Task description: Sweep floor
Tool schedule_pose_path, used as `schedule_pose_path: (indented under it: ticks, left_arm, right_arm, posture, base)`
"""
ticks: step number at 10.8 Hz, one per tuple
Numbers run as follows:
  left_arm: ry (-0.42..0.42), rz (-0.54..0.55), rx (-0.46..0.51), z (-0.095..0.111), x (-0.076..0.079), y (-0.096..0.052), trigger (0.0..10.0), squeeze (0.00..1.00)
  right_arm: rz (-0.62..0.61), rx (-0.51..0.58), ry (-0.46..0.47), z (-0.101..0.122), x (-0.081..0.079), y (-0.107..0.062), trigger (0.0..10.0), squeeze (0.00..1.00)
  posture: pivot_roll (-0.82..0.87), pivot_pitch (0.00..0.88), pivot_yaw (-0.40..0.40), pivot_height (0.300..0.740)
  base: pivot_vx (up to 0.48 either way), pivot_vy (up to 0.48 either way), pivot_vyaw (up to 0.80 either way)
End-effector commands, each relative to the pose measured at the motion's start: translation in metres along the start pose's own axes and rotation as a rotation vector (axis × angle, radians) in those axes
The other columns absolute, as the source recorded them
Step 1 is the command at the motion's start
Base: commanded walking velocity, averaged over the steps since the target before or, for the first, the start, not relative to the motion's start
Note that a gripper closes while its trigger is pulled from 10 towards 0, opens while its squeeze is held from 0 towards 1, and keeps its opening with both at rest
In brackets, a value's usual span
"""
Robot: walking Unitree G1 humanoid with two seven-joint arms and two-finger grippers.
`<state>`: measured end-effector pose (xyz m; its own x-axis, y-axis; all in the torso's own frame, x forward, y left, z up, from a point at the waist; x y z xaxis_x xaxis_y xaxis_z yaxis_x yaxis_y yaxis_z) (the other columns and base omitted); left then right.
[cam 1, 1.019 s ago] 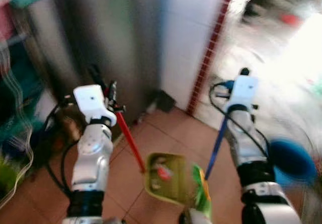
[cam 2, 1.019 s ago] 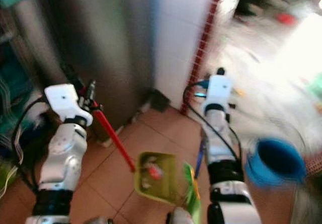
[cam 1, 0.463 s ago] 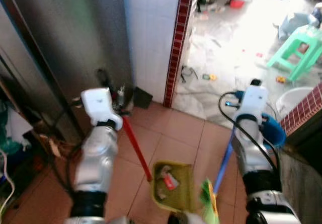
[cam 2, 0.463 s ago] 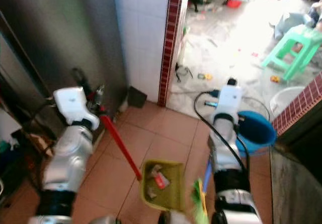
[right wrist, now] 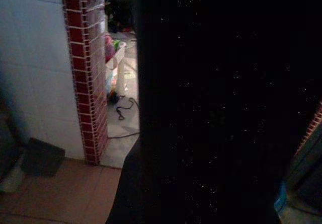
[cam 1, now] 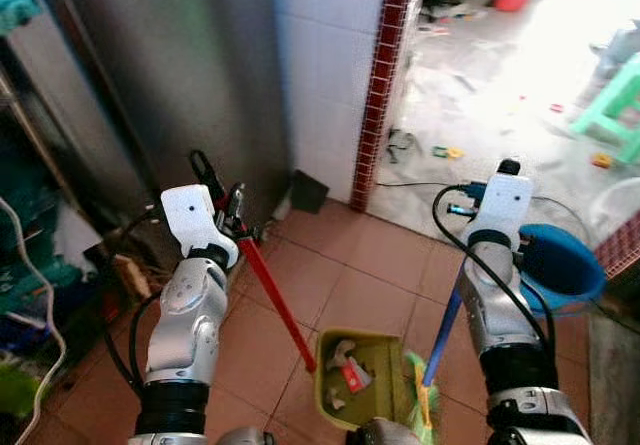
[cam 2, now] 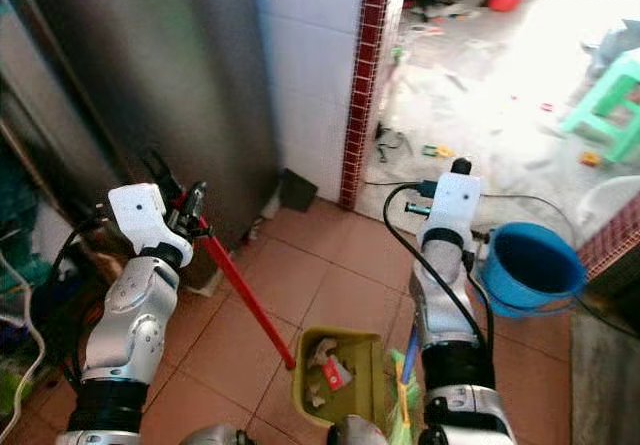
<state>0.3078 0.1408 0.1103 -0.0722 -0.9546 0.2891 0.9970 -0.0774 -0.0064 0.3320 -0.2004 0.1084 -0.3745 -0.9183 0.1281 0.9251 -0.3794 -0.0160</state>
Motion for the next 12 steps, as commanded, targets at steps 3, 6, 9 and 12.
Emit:
schedule_pose_path:
  ticks: [3,6,9,12]
  left_arm:
    - [0.028,-0.087,0.028,0.021,0.007,0.011,10.0,0.0]
    - [-0.008,-0.101,0.013,0.015,0.009,0.006,10.0,0.0]
    - [-0.046,-0.123,0.048,0.022,0.01,0.015,10.0,0.0]
    - [-0.054,-0.131,0.065,0.027,0.01,0.015,10.0,0.0]
  right_arm:
    - [-0.047,-0.004,-0.008,0.006,0.001,0.002,10.0,0.0]
    - [-0.047,0.011,0.002,0.007,0.001,-0.003,10.0,0.0]
    - [-0.096,0.017,-0.13,0.0,0.025,0.0,10.0,0.0]
    - [-0.128,0.011,-0.155,-0.002,0.04,0.005,10.0,0.0]
  posture:
    - [-0.06,0.015,0.028,0.74]
    - [-0.06,0.0,0.059,0.74]
    - [-0.08,0.0,0.022,0.74]
    - [-0.09,0.004,0.024,0.74]
  base:
    - [0.0,0.0,-0.8]
    - [0.0,0.0,-0.8]
    - [0.0,0.0,-0.8]
    - [0.0,0.0,-0.54]
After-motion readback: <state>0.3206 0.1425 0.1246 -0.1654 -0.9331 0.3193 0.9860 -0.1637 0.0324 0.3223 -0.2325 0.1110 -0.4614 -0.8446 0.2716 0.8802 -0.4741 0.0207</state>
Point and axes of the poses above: a point about 5 cm out from each wrist's last joint towards the gripper, its own y axis pointing out of the wrist towards the gripper, its own z axis along the axis of the wrist's last joint, x = y × z, the point moved 1 cm from there along y, pointing out of the wrist towards the gripper, and after that the axes turned 2 degrees about -y, right-handed, at the moved point
